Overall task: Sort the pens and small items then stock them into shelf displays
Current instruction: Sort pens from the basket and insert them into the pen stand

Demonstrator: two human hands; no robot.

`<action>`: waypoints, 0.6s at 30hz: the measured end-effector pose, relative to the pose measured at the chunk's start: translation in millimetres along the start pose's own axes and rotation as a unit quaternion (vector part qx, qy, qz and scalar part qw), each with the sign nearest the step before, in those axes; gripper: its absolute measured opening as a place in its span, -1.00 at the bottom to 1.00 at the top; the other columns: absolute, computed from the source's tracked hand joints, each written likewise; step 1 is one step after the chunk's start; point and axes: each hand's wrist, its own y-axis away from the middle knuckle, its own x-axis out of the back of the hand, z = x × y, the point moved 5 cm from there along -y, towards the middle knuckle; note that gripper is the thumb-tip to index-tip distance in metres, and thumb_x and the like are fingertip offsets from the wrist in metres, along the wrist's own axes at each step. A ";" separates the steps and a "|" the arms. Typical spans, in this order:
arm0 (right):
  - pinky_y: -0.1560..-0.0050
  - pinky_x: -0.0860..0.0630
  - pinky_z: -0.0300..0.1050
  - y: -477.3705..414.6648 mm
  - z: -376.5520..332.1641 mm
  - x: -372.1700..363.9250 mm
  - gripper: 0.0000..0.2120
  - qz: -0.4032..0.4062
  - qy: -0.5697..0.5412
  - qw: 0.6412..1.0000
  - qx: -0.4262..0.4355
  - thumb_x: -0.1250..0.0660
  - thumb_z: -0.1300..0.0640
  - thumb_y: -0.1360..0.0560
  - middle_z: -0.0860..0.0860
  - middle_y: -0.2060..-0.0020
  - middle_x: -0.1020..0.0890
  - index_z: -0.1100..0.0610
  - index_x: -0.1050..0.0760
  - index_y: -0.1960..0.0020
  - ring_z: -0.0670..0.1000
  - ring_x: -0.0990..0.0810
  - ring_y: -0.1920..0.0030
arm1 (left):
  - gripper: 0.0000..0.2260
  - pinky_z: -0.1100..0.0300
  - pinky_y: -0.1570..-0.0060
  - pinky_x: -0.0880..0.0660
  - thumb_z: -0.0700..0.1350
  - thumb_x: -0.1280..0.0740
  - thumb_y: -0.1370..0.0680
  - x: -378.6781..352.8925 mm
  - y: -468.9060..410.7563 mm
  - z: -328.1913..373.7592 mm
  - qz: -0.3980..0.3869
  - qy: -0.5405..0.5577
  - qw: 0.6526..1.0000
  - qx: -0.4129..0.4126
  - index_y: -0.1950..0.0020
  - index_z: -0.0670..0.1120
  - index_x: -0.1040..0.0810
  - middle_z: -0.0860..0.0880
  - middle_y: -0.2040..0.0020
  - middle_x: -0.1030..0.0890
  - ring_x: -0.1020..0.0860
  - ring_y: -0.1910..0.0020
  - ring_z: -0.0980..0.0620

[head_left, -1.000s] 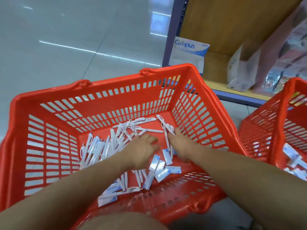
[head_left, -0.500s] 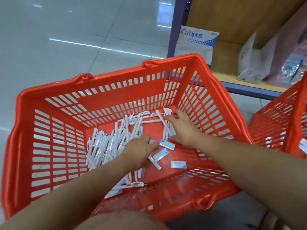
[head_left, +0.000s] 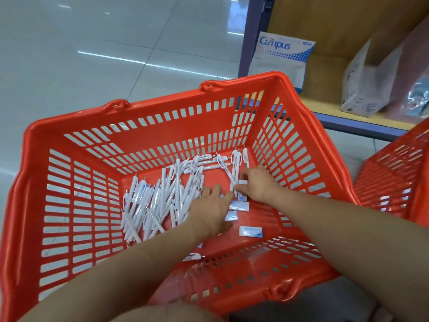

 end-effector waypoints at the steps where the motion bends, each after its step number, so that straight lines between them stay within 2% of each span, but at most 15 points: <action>1: -0.07 -0.38 -0.08 -0.7 0.7 -0.6 -0.67 -0.001 -0.014 1.000 -0.001 -0.37 -0.07 -0.50 0.18 -0.07 -0.52 0.14 -0.50 -0.13 0.12 -0.42 -0.20 | -0.40 -0.01 -0.01 -0.46 0.17 -0.39 -0.40 1.5 -1.3 0.0 0.002 -0.001 1.000 -0.003 -0.35 0.03 -0.28 -0.09 -0.21 -0.34 -0.33 -0.20 -0.14; 5: -0.09 -0.47 -0.09 -2.8 -1.1 2.2 -0.78 0.004 -0.089 0.996 0.003 -0.41 0.04 -0.49 0.15 0.07 -0.64 0.17 -0.59 -0.05 0.15 -0.55 -0.12 | -0.42 0.03 -0.01 -0.45 0.14 -0.45 -0.33 5.5 -6.6 -12.6 -0.017 0.025 1.000 0.006 -0.30 0.08 -0.38 -0.08 -0.14 -0.41 -0.39 -0.15 -0.12; 7: -0.05 -0.50 -0.08 -2.3 -4.3 2.2 -0.68 -0.006 -0.099 0.995 0.001 -0.49 0.06 -0.41 0.14 0.00 -0.64 0.16 -0.60 -0.11 0.14 -0.59 -0.07 | -0.41 0.08 0.01 -0.44 0.16 -0.45 -0.31 8.9 -7.3 -21.9 -0.020 0.040 0.999 0.009 -0.30 0.12 -0.39 -0.07 -0.12 -0.42 -0.41 -0.13 -0.11; 9: -0.09 -0.47 -0.10 -1.7 -7.7 0.1 -0.52 -0.017 -0.063 0.998 0.012 -0.56 0.07 -0.32 0.12 -0.10 -0.59 0.14 -0.56 -0.20 0.11 -0.53 -0.15 | -0.42 0.11 0.04 -0.42 0.17 -0.44 -0.31 12.0 -6.5 -30.2 -0.025 0.058 0.998 0.008 -0.30 0.14 -0.40 -0.05 -0.10 -0.43 -0.43 -0.10 -0.09; 12: -0.13 -0.40 -0.14 -0.6 -9.4 -3.5 -0.46 -0.024 0.003 0.999 0.049 -0.56 0.07 -0.32 0.11 -0.15 -0.48 0.12 -0.48 -0.24 0.08 -0.44 -0.19 | -0.40 0.11 0.02 -0.46 0.20 -0.45 -0.29 18.6 -3.1 -38.7 -0.030 0.061 0.998 -0.007 -0.30 0.15 -0.40 -0.05 -0.11 -0.44 -0.44 -0.09 -0.07; 15: 0.05 -0.44 -0.11 0.5 -8.3 -0.5 -0.55 -0.011 0.039 0.996 0.077 -0.54 0.04 -0.33 0.06 -0.10 -0.39 0.08 -0.42 -0.12 0.04 -0.46 0.03 | -0.41 0.07 0.03 -0.48 0.23 -0.45 -0.30 26.7 3.2 -45.7 -0.025 0.026 0.999 -0.027 -0.29 0.17 -0.38 -0.03 -0.12 -0.42 -0.41 -0.09 -0.05; 18: 0.19 -0.38 -0.09 2.1 -15.8 4.1 -0.65 0.009 0.098 0.988 0.122 -0.49 -0.02 -0.36 -0.01 0.02 -0.37 0.03 -0.34 0.08 0.03 -0.46 0.09 | -0.43 0.10 0.06 -0.47 0.27 -0.43 -0.31 33.3 11.5 -58.1 -0.013 0.009 0.999 -0.032 -0.26 0.17 -0.39 -0.02 -0.08 -0.42 -0.40 -0.08 -0.03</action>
